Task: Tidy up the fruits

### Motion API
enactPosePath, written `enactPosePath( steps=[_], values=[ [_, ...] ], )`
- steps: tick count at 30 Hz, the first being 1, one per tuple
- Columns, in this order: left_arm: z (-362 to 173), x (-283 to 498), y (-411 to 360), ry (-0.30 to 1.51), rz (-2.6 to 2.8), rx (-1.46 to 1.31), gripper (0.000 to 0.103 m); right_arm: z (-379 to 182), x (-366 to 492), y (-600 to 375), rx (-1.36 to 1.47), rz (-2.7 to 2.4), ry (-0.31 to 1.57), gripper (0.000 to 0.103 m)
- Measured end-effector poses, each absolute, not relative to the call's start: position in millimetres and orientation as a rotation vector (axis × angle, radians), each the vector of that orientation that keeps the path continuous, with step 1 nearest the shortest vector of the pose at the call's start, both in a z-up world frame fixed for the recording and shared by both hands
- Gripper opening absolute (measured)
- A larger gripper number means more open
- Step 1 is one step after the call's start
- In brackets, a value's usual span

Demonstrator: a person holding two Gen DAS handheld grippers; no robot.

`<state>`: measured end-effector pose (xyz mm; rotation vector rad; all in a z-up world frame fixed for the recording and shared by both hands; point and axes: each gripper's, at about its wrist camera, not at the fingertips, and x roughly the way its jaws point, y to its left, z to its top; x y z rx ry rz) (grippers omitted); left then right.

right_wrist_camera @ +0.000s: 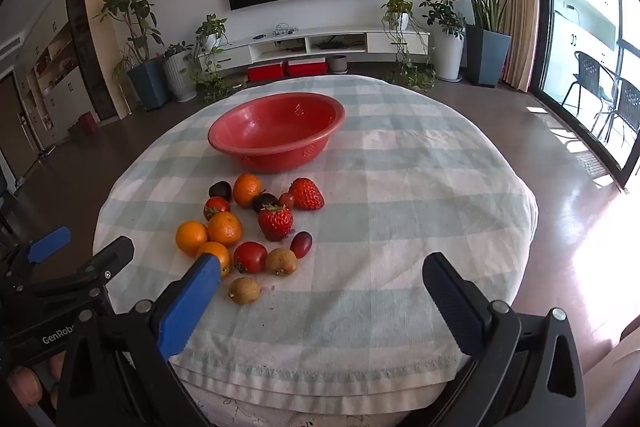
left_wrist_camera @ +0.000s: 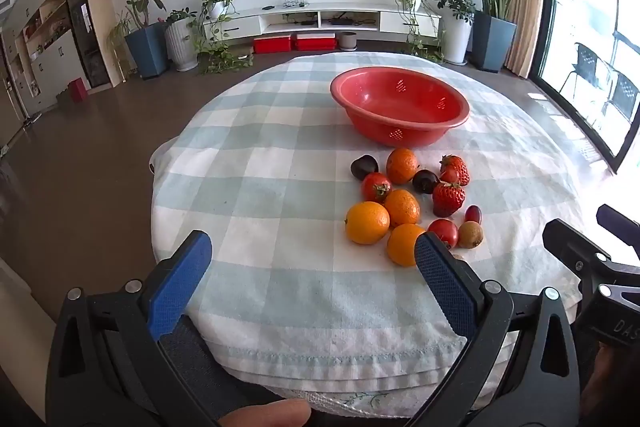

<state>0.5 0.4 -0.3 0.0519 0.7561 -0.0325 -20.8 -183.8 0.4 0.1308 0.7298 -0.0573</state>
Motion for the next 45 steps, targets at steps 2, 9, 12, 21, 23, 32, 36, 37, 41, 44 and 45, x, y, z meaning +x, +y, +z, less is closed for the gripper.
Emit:
enactPosePath(
  steps=[2,9,12,21,23,32,36,37,41,44,45],
  values=[
    [0.2,0.3,0.5,0.752,-0.032,0.053,0.103,0.9,-21.0,-184.2,0.125,-0.056,0.724,0.103],
    [-1.3,-3.1,1.8,0.754,-0.028,0.053,0.103,-2.4,-19.9,-181.6,0.128,-0.062,0.734,0.103],
    [-5.4,-2.0,-0.3,0.756,-0.026,0.056,0.103,-5.7,-21.1,-184.4,0.127,-0.063,0.738,0.103],
    [-6.7,-0.2,2.2,0.760,-0.025,0.057,0.103,-4.3,-20.0,-182.4,0.126,-0.063,0.743,0.103],
    [-8.4,-0.1,1.2,0.762,-0.027,0.059,0.103,-4.0,-19.7,-182.2,0.126,-0.064,0.743,0.103],
    [-12.5,-0.7,0.2,0.769,-0.024,0.064,0.103,-6.8,-20.5,-181.8,0.128,-0.063,0.748,0.103],
    [-13.7,-0.1,0.0,0.773,-0.026,0.067,0.103,-10.3,-20.4,-182.0,0.129,-0.064,0.749,0.103],
    [-13.8,-0.1,0.0,0.773,-0.025,0.066,0.103,-10.1,-20.3,-182.1,0.129,-0.064,0.748,0.103],
    [-14.3,-0.4,0.0,0.773,-0.026,0.066,0.103,-9.3,-20.4,-182.1,0.130,-0.064,0.751,0.103],
    [-13.9,0.0,-0.1,0.773,-0.024,0.067,0.103,-8.7,-19.9,-182.0,0.129,-0.063,0.752,0.103],
    [-13.8,0.1,-0.1,0.774,-0.026,0.066,0.103,-8.6,-19.9,-181.9,0.129,-0.063,0.752,0.103]
  ],
)
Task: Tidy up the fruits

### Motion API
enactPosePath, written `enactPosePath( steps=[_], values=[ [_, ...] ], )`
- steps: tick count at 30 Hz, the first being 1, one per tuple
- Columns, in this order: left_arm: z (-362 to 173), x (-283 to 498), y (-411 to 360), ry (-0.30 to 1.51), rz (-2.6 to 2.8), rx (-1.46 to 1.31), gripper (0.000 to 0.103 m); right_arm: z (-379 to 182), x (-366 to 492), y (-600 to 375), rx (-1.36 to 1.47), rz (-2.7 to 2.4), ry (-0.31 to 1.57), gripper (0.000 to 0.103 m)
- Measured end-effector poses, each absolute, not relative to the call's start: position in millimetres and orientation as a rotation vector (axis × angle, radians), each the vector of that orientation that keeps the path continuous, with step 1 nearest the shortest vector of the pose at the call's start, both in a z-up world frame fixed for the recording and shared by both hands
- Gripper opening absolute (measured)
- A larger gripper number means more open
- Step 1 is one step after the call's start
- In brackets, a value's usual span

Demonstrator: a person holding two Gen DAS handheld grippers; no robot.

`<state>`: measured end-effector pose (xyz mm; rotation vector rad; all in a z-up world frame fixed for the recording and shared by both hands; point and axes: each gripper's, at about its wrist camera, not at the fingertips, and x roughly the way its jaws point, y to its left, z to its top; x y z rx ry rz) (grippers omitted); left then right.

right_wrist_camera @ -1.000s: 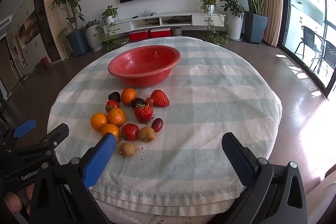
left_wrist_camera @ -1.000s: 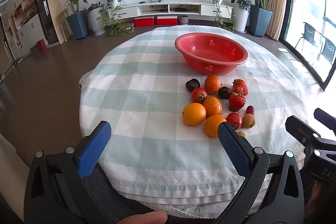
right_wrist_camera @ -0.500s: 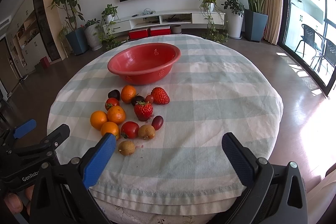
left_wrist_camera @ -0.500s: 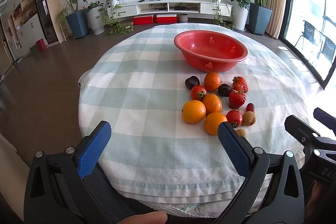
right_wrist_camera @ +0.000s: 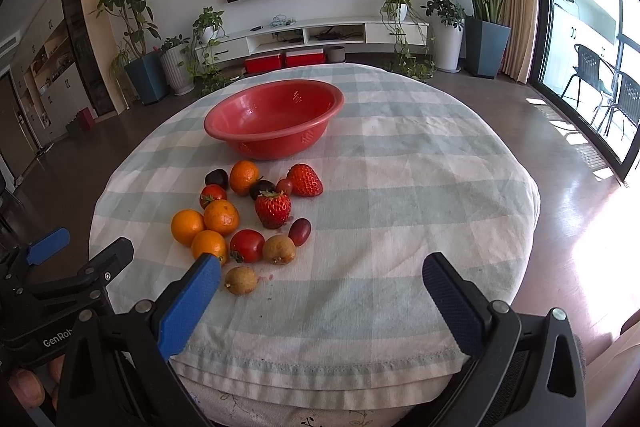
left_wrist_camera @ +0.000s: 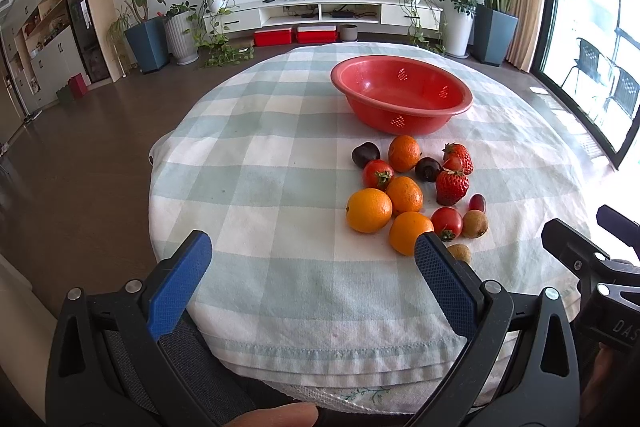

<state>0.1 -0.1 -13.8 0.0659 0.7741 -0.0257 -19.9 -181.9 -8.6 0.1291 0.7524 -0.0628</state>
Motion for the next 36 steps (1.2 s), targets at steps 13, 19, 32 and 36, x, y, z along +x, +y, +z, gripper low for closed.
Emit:
enactPosePath(
  steps=[13,19,32,36],
  values=[
    [-14.6,-0.2,-0.6,0.773,-0.023,0.067,0.103,-19.8,-21.4,-183.1,0.125,-0.071,0.767,0.103],
    [-14.6,-0.2,-0.3,0.773,-0.023,0.068,0.103,-20.8,-20.7,-183.2,0.119,-0.079,0.780,0.103],
    [-14.1,0.1,-0.4,0.774,-0.023,0.066,0.103,-20.2,-19.3,-183.3,0.120,-0.082,0.785,0.103],
    [-14.1,0.1,-0.5,0.774,-0.024,0.066,0.103,-20.2,-19.3,-183.4,0.120,-0.081,0.785,0.103]
  ],
)
